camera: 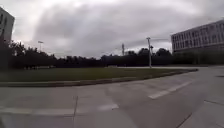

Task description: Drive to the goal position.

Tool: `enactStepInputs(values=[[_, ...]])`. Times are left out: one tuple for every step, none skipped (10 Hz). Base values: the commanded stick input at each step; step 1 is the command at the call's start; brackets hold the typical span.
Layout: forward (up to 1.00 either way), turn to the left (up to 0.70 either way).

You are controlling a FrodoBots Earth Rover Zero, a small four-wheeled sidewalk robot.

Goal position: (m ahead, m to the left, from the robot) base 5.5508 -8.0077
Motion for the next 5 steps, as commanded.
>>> enactStepInputs(values=[[0.7, -0.18], [0.7, 0.0], [0.7, 0.0], [0.7, 0.0], [0.7, 0.0]])
